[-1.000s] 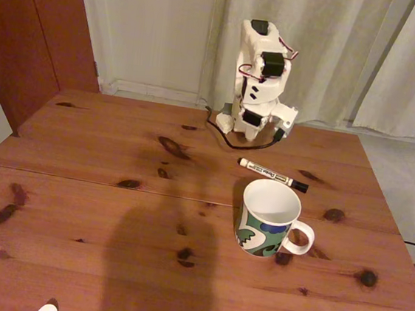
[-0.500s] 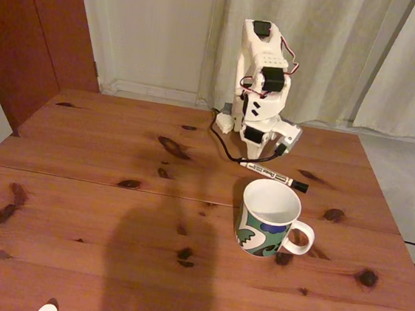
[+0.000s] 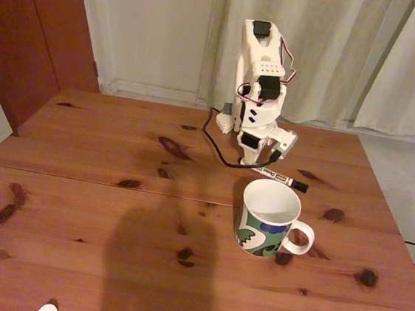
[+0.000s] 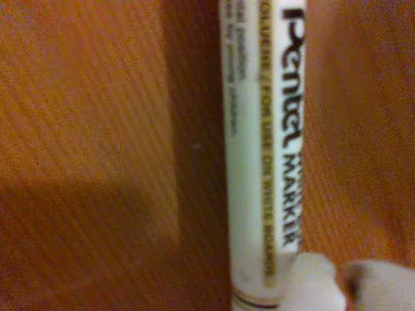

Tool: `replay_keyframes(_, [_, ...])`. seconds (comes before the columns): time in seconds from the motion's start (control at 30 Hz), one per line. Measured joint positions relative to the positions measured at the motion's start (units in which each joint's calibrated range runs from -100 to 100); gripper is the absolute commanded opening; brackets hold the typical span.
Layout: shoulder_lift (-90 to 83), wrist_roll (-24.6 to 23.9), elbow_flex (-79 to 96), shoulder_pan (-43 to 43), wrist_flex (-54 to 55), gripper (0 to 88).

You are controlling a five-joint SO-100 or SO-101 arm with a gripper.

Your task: Clean up the desk and place the pens and markers into the cup

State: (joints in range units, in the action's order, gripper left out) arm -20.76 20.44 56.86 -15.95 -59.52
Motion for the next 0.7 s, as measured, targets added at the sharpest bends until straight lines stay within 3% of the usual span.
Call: replay_keyframes(0.7, [0.0, 0.0, -3.3, -1.5, 0.0, 14.1])
